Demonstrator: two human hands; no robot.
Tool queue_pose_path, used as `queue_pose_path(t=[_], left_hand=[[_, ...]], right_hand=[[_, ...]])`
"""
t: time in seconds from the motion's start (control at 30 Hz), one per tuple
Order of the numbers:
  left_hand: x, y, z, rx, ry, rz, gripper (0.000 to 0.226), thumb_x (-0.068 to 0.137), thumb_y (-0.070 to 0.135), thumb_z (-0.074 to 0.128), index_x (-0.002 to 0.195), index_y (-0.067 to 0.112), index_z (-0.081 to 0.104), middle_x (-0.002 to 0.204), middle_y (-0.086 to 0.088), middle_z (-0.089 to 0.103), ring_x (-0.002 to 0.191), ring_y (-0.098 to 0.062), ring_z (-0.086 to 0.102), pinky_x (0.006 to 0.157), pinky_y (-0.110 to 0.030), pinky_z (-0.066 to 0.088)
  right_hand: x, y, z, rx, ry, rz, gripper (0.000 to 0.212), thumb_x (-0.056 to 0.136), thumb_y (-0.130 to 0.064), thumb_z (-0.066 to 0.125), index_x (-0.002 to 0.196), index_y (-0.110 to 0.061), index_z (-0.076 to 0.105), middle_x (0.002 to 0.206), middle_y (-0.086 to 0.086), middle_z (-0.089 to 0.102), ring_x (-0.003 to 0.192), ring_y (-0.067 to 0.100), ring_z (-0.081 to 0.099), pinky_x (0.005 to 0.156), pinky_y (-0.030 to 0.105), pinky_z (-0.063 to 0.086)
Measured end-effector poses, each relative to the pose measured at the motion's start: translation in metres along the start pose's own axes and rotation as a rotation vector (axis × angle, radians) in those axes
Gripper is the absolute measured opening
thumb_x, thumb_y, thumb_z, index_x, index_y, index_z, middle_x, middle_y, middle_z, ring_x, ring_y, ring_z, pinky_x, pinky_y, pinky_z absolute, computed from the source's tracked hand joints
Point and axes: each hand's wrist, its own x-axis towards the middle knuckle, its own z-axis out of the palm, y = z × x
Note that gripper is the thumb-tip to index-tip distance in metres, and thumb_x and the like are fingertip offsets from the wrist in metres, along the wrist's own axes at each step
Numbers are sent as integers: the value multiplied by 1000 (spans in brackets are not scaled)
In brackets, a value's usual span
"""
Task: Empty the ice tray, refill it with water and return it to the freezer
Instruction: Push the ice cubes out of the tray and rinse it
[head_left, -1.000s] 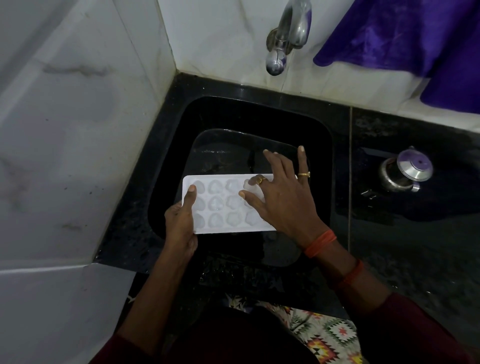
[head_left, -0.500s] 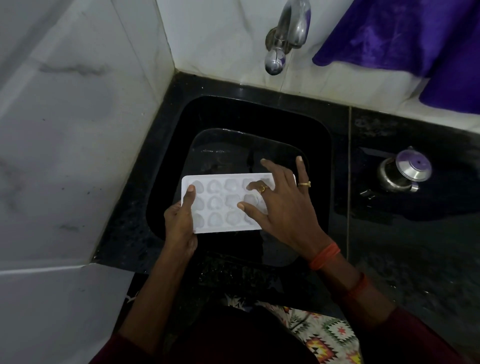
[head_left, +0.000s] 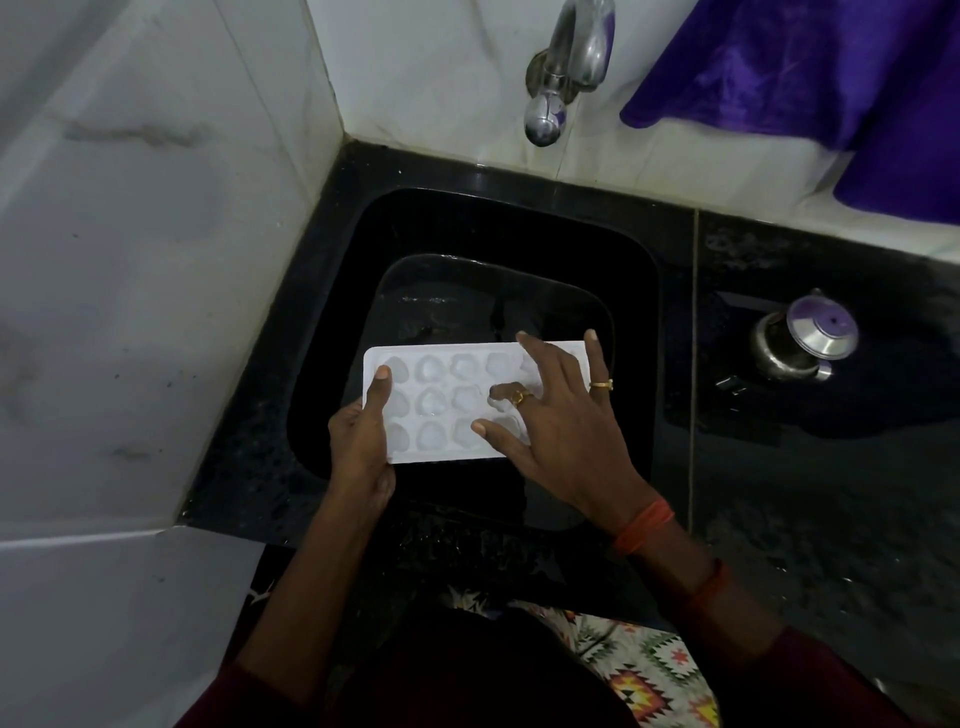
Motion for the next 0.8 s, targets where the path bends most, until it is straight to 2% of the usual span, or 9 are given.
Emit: queue_pose_path(t=[0.47, 0.63, 0.8], left_hand=[[0, -1, -4, 6, -1, 17, 28, 91, 39, 73, 88, 11, 74, 84, -5, 79, 72, -23, 77, 52, -32, 59], [-2, -2, -4, 7, 0, 9, 31, 91, 40, 72, 89, 9, 74, 83, -6, 79, 73, -24, 77, 52, -33, 59], [-4, -1, -4, 4, -9, 14, 31, 92, 38, 72, 92, 8, 73, 84, -7, 79, 72, -24, 77, 51, -32, 59]], right_hand=[[-1, -5, -6, -11, -83, 16, 55, 94, -70, 40, 114, -30, 73, 156, 11, 40, 146, 22, 36, 124, 59, 0], [0, -6, -9, -4, -7, -8, 57, 95, -68, 39, 106, -27, 76, 151, 9, 47, 141, 22, 42, 123, 60, 3], [-3, -9, -7, -41, -68, 16, 60, 96, -70, 35, 111, -28, 75, 151, 9, 46, 142, 22, 41, 123, 60, 4]])
